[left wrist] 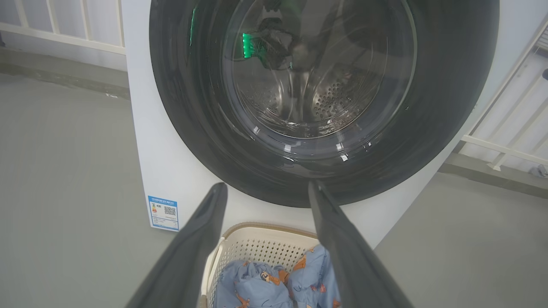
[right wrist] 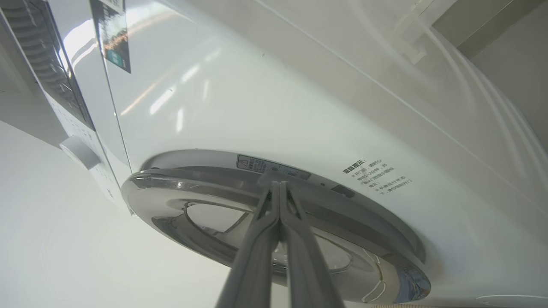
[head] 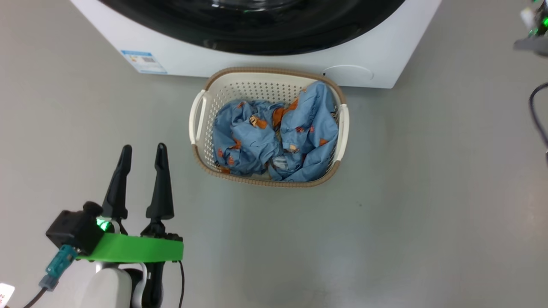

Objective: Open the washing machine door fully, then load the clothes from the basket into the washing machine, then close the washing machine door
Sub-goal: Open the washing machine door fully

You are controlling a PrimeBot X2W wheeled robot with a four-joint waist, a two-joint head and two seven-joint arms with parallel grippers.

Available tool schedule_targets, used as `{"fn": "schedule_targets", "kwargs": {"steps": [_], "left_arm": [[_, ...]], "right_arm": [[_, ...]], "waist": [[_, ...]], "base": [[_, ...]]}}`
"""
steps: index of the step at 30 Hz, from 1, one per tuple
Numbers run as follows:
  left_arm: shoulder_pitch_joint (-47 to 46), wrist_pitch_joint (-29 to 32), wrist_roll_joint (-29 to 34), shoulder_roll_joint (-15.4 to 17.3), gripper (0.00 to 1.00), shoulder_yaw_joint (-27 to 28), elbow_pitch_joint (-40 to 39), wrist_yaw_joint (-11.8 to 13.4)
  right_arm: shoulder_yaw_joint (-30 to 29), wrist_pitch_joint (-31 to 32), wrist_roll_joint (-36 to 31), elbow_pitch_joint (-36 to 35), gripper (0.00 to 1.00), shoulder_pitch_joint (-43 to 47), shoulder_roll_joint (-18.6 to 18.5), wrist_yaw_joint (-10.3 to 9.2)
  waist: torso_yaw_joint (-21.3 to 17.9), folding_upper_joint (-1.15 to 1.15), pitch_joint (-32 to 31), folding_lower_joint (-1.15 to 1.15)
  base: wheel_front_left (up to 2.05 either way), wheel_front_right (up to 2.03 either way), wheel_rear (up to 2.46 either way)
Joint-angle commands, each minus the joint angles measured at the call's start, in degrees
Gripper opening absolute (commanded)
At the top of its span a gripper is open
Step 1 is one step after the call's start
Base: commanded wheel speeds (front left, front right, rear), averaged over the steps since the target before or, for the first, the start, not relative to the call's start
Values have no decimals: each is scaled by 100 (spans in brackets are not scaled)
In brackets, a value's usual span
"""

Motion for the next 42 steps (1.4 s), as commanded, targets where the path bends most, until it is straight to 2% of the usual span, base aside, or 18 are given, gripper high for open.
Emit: {"fn": "schedule_targets", "kwargs": {"steps": [1, 10, 19, 32, 42], "left_arm": [[-140, -36, 60, 96, 100, 155, -134, -32], [-260, -36, 58, 34, 100, 45, -151, -36], [-361, -36, -92, 8, 100, -17, -117, -37], [-458, -36, -482, 3, 100, -151, -144, -37], [-438, -36, -507, 2, 100, -112, -96, -37]], "right_arm": [[5, 168, 92, -44, 0, -184, -68, 33], [129, 1330, 373, 569, 0, -1016, -183, 33], [157, 1987, 450, 837, 0, -1603, -232, 33], [293, 2434, 353, 1293, 0, -2393, -116, 33], [354, 2690, 402, 1444, 0, -2364, 2, 33]], "waist": [[129, 0, 132, 0], [351, 0, 416, 0], [518, 0, 637, 0], [683, 0, 859, 0], [718, 0, 776, 0]], "base": [[0, 0, 0], [0, 0, 0], [0, 0, 0], [0, 0, 0], [0, 0, 0]]}}
